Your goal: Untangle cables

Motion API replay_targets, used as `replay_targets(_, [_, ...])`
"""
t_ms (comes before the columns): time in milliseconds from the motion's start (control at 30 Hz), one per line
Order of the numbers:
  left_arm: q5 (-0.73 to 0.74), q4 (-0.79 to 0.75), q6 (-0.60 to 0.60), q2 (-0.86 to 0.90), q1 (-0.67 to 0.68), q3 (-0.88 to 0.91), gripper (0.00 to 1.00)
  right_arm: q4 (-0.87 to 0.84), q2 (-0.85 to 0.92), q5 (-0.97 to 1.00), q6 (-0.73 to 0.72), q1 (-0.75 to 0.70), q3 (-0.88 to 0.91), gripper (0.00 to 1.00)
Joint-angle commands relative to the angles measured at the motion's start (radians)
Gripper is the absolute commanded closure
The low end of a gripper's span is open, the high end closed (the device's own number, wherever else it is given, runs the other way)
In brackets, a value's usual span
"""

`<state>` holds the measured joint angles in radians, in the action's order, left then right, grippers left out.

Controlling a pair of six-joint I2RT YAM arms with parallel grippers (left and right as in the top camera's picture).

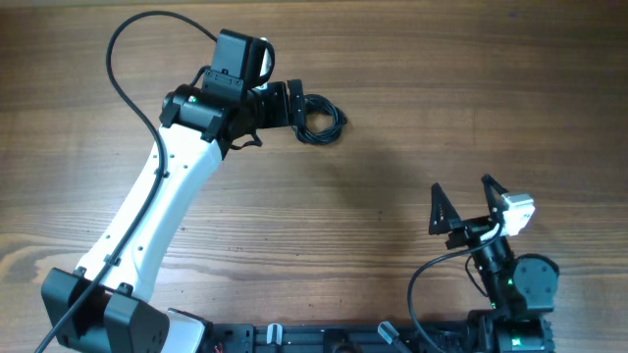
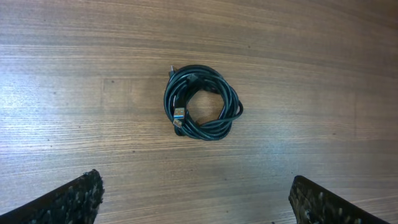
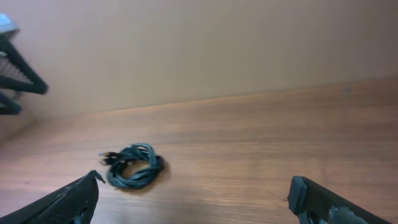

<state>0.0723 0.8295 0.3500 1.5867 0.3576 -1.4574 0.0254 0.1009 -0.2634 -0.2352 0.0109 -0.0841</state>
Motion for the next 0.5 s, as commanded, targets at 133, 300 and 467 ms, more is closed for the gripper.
replay_targets(133, [-0.003,-0.003,0.048,0.003,0.0,-0.015,0.01,0.158,0.234,-0.106,-0.004,0.005,-0.301,0.0])
replay_targets(300, [-0.002,-0.002,0.052,0.003,0.0,-0.015,0.0,0.292,0.392,-0.126,0.0,0.005,-0.479,0.0])
replay_targets(467, [-0.002,0.001,0.052,0.003,0.0,-0.015,0.0,0.43,0.581,-0.177,0.002,0.005,-0.652,0.0])
